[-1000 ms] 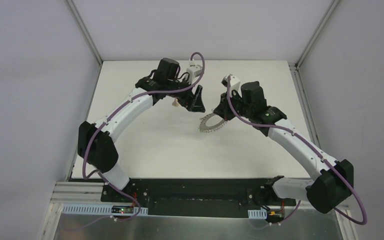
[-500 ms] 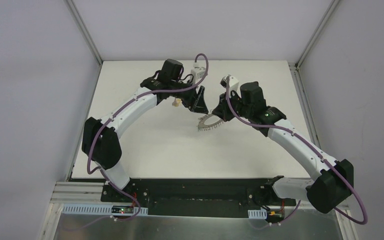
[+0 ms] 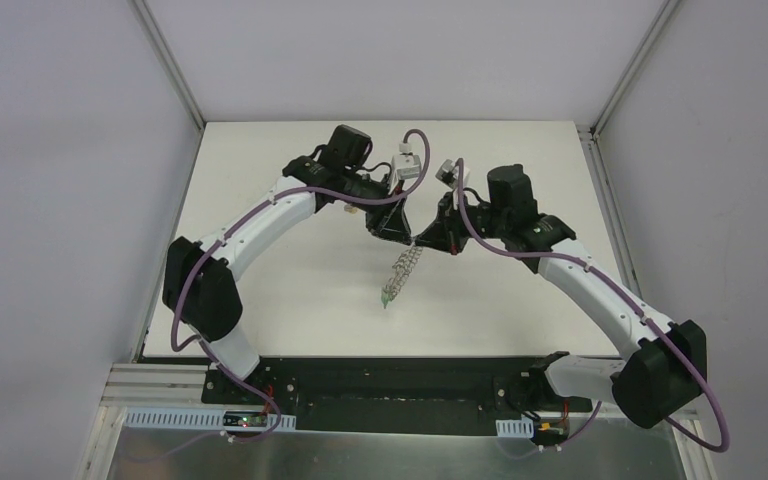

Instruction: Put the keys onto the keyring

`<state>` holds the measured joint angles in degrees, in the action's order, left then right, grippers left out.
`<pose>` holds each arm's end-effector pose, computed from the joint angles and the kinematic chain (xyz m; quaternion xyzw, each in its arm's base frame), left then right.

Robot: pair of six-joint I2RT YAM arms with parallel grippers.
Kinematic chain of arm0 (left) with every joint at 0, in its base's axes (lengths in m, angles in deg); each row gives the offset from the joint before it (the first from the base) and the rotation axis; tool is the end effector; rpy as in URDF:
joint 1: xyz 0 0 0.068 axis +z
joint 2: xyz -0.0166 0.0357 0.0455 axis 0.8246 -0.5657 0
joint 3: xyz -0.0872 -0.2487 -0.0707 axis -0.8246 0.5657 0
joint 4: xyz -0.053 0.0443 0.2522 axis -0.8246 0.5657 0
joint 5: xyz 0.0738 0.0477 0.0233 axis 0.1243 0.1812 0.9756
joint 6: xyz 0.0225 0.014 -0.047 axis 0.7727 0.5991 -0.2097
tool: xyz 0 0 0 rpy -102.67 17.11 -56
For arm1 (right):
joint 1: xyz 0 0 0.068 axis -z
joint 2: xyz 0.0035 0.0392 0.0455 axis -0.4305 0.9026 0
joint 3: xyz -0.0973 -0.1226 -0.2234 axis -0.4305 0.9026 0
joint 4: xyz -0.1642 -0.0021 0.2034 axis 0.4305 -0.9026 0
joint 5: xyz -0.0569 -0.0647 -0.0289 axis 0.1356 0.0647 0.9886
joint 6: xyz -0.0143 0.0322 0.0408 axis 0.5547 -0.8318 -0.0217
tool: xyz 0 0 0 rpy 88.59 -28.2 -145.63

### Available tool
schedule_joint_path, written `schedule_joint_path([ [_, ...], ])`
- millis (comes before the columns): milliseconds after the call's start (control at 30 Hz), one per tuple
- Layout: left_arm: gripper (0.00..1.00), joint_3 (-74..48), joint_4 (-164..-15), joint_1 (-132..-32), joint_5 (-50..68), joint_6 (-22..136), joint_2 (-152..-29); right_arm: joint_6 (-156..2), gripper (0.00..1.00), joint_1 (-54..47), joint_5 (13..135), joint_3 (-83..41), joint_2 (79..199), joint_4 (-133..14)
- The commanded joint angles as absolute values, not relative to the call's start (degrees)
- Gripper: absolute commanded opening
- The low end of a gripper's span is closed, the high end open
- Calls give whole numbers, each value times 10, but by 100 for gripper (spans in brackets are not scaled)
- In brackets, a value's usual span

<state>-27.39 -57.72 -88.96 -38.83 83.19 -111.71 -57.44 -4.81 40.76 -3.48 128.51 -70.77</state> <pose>0.2948 -0.2299 0.3351 0.5082 0.6465 -0.4817 0.3029 0.2272 0.1598 0.3262 -0.4661 0.6626 0.3674 0.4568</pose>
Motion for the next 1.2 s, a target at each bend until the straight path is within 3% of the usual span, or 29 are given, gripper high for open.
schedule_joint_path([
  [0, 36, -263, -547, -892, -445, 909, -1072, -574, 0, -30, 334, -31, 1268, -650],
  [600, 30, -276, -558, -911, -442, 906, -1083, -609, 0, -7, 280, -16, 1269, -614],
  [1167, 10, -286, -568, -923, -442, 892, -1096, -622, 0, -3, 276, -13, 1277, -604],
])
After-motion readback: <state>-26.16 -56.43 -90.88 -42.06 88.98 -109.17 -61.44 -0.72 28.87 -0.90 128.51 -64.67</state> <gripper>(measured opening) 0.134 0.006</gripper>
